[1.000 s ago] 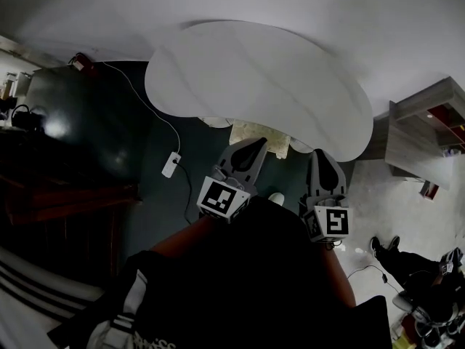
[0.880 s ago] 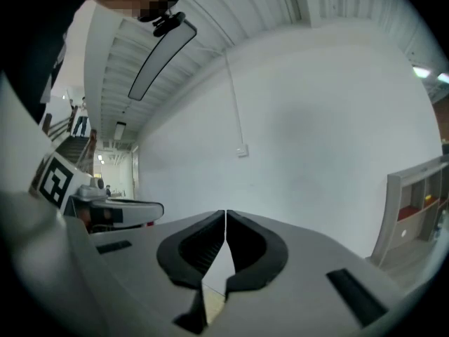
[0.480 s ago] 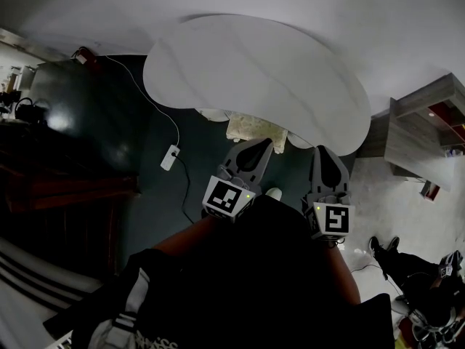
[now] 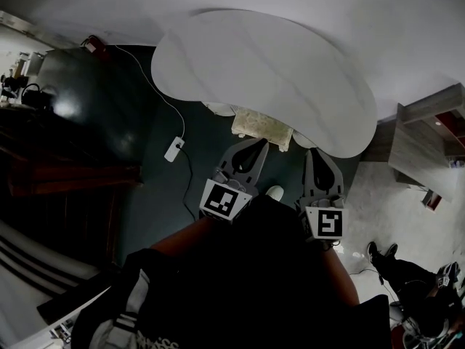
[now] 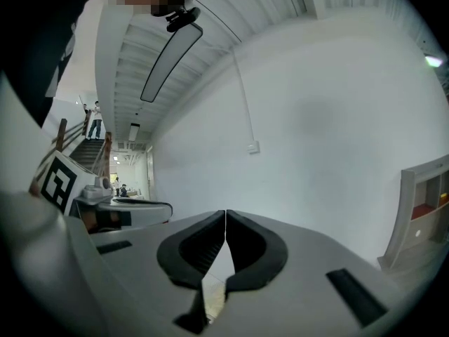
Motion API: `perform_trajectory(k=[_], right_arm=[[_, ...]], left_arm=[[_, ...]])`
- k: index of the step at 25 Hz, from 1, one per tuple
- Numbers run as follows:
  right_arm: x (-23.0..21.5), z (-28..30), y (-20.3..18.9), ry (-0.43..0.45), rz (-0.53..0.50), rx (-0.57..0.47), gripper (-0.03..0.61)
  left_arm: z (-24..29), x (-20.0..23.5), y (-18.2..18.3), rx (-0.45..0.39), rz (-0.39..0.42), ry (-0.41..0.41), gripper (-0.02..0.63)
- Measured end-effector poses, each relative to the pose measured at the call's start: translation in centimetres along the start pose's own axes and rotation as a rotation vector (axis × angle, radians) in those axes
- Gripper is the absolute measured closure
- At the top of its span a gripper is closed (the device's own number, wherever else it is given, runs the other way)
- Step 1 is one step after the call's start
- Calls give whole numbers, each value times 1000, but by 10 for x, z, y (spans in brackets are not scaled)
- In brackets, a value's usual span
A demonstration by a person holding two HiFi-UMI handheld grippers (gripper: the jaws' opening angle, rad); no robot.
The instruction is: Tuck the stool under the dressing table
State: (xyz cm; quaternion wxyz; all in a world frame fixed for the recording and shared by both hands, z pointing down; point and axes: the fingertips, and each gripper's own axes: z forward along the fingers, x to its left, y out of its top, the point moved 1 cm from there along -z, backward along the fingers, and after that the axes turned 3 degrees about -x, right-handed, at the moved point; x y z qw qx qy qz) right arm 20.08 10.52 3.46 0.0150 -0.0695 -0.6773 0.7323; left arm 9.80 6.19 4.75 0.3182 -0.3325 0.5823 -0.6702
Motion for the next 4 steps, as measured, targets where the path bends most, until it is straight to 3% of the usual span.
perform_trajectory(k=[4], right_arm=[[8,1,-11,16,2,35,540]], left_arm=[[-11,3,-5,4,24,20,597]])
